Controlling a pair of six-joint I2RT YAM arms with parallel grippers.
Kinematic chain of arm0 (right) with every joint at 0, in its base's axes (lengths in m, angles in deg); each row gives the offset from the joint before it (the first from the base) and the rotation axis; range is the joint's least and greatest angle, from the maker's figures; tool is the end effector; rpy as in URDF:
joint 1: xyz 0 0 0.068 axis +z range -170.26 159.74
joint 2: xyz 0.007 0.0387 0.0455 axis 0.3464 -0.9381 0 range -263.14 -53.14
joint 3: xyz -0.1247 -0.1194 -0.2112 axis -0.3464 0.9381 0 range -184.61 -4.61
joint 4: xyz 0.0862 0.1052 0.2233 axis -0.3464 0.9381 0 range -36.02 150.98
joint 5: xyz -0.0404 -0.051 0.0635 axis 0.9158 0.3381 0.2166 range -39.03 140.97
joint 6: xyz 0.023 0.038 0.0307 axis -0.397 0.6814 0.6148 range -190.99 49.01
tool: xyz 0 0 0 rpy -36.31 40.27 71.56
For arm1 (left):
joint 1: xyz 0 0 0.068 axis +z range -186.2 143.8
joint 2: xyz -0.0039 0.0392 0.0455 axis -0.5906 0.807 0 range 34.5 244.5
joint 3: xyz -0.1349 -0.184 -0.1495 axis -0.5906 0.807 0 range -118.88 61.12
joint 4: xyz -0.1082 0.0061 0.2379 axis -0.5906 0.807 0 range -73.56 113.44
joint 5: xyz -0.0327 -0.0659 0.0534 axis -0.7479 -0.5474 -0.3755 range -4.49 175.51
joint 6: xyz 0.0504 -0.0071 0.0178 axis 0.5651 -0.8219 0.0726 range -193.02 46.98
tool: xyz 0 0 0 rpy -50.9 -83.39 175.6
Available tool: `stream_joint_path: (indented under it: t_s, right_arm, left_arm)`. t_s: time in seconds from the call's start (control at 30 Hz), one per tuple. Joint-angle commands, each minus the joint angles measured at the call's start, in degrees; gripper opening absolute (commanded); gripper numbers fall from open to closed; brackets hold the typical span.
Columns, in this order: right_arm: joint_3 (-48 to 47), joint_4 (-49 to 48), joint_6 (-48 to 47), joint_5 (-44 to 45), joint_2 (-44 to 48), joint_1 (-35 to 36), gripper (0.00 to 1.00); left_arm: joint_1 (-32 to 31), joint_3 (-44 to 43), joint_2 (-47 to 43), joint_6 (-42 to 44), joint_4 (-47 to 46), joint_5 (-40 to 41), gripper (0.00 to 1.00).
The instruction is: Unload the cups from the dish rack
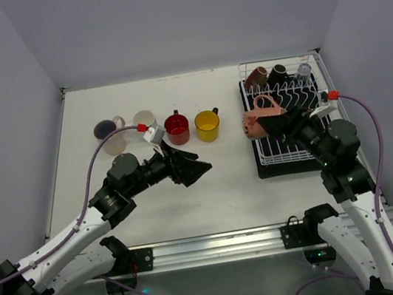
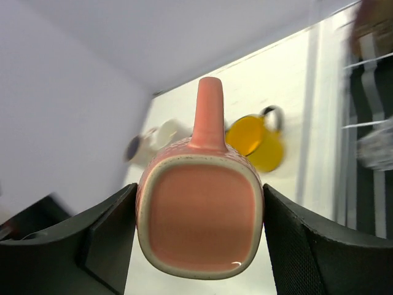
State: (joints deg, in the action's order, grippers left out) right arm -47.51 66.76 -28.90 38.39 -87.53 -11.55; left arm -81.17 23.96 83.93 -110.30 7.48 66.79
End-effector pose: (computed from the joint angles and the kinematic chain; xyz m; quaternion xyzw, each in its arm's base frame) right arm 0.1412 0.0295 0.3500 0.1378 0.7193 0.3626 0.5764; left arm 0.1391 -0.1550 0.3143 0.1595 0.7085 -0.5345 0.4324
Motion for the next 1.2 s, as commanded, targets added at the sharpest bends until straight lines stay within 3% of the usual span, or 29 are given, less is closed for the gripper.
stream_joint_path:
  t_s: [0.0,0.43,0.63,0.67,0.7,0.73,0.87,0.93,0.97,1.1,1.17]
  right_arm:
    - [3.0,-14.5,10.3,-11.6,2.9,4.3,0.34]
    - [12.2,-30.8,17.9,-11.5,-1.7,22.0,0.34]
    - [13.4,-37.4,19.6,-9.8,-5.3,26.6,0.34]
    - [13.4,-38.3,19.7,-9.7,-6.0,27.2,0.34]
    - [13.3,-38.4,19.8,-9.6,-6.3,27.5,0.34]
    - [13.2,-38.6,19.9,-9.7,-6.6,27.8,0.34]
    - [13.4,-39.6,20.2,-9.6,-7.7,28.0,0.35]
    - [13.5,-39.4,19.7,-9.4,-7.7,28.0,0.45]
    - [13.3,-39.0,19.4,-9.1,-7.5,28.0,0.62]
    - [11.6,-34.1,15.6,-7.9,-6.6,28.0,0.99]
    - [10.6,-31.0,14.0,-7.3,-6.1,27.9,0.99]
  left_arm:
    - [-1.7,-1.2,3.5,-8.4,-16.1,-3.7,0.84]
    - [-4.0,0.8,12.4,-17.8,-34.5,-4.1,0.77]
    - [-4.2,2.0,11.4,-18.0,-36.1,-3.3,0.48]
    - [-4.2,2.3,10.5,-17.8,-35.6,-2.8,0.32]
    - [-4.2,2.5,10.0,-17.6,-35.2,-2.3,0.22]
    - [-4.2,2.5,9.5,-16.7,-34.1,-1.4,0.03]
    - [-4.2,3.2,5.5,-14.1,-28.5,1.1,0.00]
    - [-4.2,3.2,3.5,-11.5,-24.8,4.4,0.00]
    - [-4.2,2.8,1.1,-10.3,-19.1,6.3,0.00]
    - [-4.1,-0.8,-3.9,-2.0,-2.7,19.2,0.00]
    - [-4.1,-4.1,-5.4,1.4,8.1,24.7,0.00]
